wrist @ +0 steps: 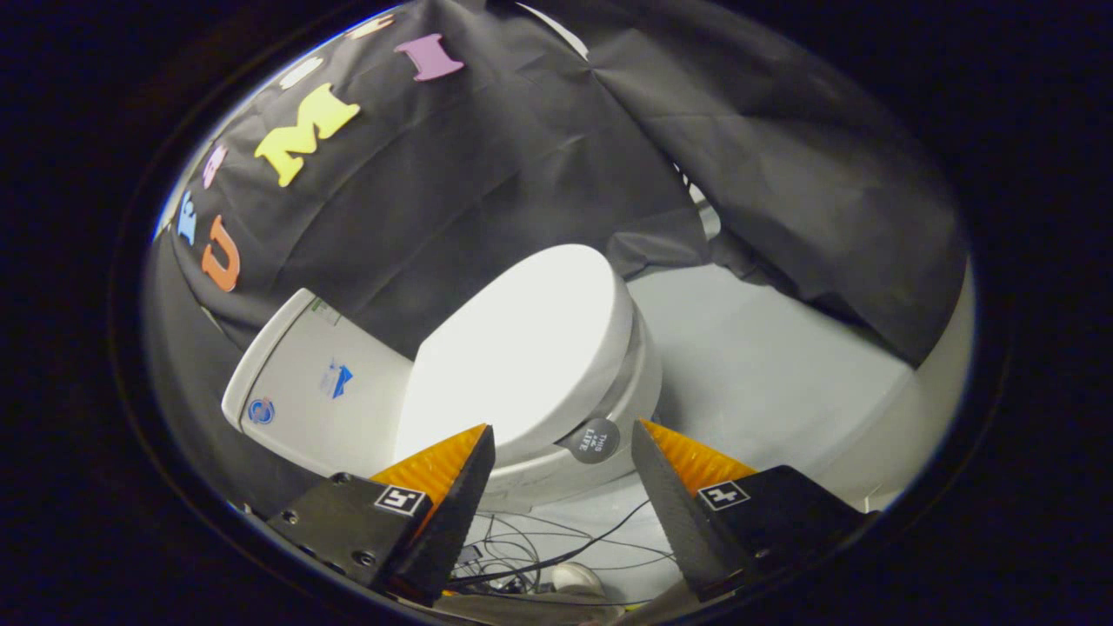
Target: Open the toilet lid.
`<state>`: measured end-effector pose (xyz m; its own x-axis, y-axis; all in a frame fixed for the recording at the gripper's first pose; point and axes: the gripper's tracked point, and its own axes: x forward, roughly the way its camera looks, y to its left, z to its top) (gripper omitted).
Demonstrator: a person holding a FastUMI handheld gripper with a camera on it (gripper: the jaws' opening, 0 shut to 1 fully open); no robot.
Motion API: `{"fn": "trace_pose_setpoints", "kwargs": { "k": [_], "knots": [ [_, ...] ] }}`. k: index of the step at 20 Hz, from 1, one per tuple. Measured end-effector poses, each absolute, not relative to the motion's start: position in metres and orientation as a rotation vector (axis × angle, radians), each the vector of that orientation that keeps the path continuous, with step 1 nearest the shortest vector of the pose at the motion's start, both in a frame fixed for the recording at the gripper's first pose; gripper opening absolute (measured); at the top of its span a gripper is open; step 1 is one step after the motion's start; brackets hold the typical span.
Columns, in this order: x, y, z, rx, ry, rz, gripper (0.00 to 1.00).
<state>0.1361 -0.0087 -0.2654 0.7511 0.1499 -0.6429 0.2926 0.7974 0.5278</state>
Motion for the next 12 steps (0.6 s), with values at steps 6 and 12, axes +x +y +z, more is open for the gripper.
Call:
{"fn": "trace_pose_setpoints", "kwargs": {
  "k": [6,12],
  "knots": [
    [0.147,-0.011,-0.312,0.783,0.819,-0.117,0.97],
    [0.162,-0.009,-0.335,0.893,0.839,-0.128,0.8]
  ]
}}
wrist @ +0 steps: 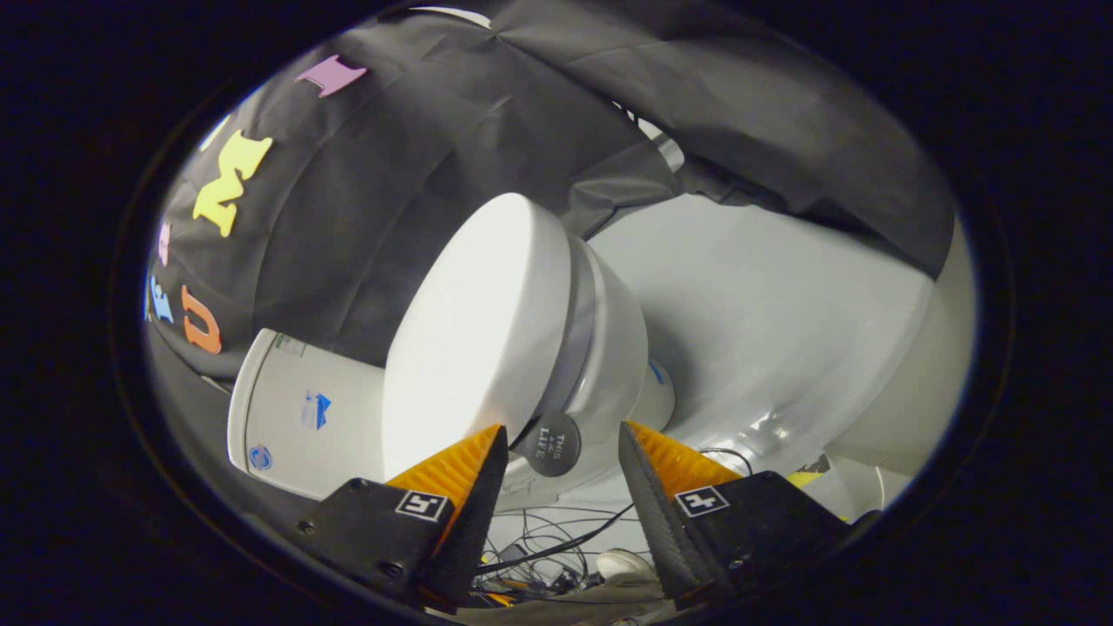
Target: Open the toilet lid.
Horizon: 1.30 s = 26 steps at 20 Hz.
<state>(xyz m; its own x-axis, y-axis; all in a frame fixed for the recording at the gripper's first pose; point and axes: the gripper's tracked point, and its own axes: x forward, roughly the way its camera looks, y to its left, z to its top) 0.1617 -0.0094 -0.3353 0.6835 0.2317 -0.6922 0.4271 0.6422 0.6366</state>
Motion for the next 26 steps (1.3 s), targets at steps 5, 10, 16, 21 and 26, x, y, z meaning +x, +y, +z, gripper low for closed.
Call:
{"fn": "trace_pose_setpoints", "kwargs": {
  "k": [5,10,16,21,26],
  "knots": [
    [0.17,0.001,-0.347,0.941,0.86,-0.102,0.62],
    [0.178,0.005,-0.338,1.064,0.827,-0.098,0.39],
    [0.176,0.001,-0.329,1.146,0.815,-0.12,0.18],
    [0.176,0.003,-0.317,1.115,0.822,-0.114,0.1],
    [0.179,0.006,-0.292,1.108,0.792,-0.086,0.08]
  ]
}}
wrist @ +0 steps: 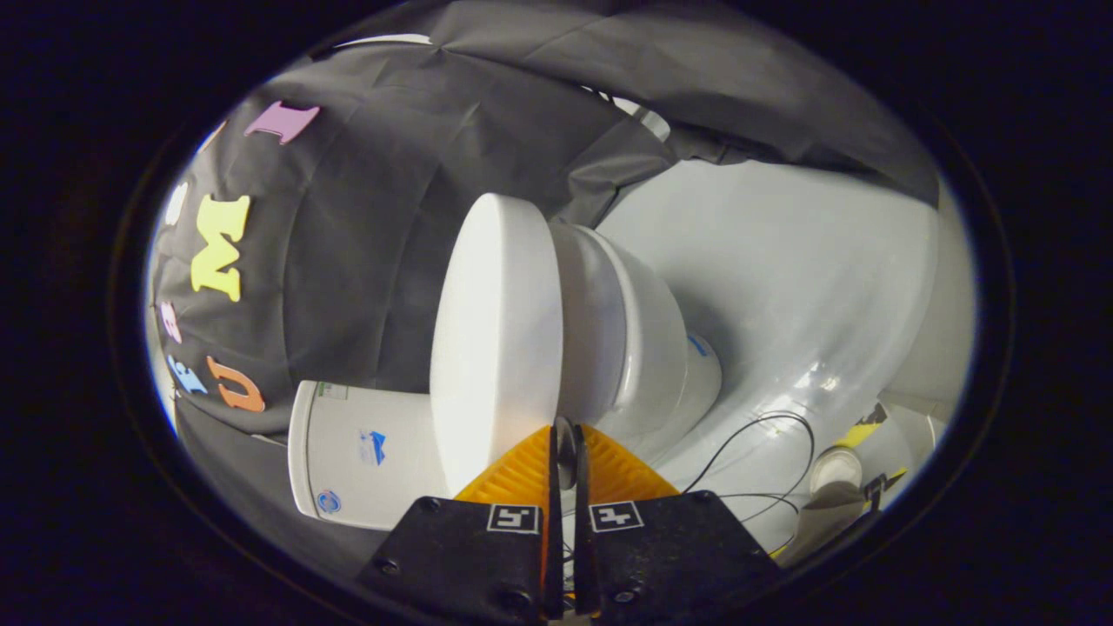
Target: Open the toilet lid.
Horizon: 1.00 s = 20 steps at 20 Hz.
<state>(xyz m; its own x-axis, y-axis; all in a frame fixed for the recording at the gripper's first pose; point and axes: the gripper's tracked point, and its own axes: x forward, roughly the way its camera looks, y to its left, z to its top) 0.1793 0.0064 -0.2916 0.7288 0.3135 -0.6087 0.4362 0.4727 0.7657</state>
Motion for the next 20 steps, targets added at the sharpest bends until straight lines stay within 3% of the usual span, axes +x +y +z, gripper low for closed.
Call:
{"fn": "trace_pose_setpoints", "kwargs": {
  "k": [20],
  "knots": [
    [0.193,0.048,-0.18,0.936,0.696,0.057,0.08]
  ]
}}
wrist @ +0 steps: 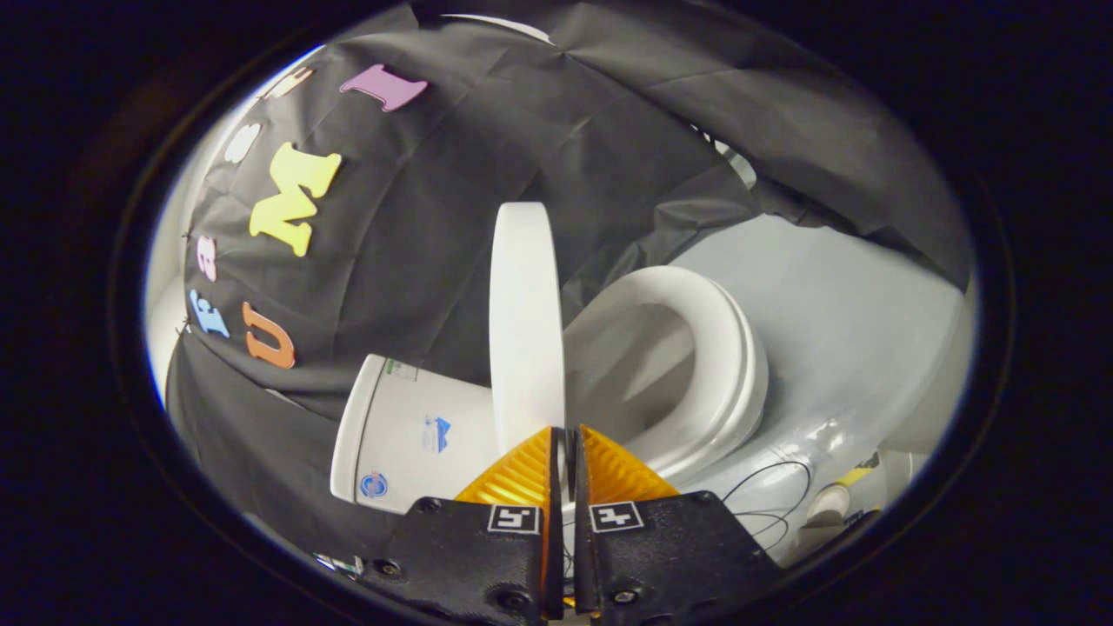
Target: Open the toilet lid.
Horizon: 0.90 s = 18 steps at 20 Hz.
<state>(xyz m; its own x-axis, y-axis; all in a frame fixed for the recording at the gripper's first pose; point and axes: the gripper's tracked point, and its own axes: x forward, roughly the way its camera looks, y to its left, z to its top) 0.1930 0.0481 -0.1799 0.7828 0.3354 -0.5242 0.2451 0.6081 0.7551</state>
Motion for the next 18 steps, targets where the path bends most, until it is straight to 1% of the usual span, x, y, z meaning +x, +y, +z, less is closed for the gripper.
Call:
{"fn": "trace_pose_setpoints", "kwargs": {
  "k": [18],
  "knots": [
    [0.194,0.09,-0.126,0.712,0.664,0.071,0.08]
  ]
}}
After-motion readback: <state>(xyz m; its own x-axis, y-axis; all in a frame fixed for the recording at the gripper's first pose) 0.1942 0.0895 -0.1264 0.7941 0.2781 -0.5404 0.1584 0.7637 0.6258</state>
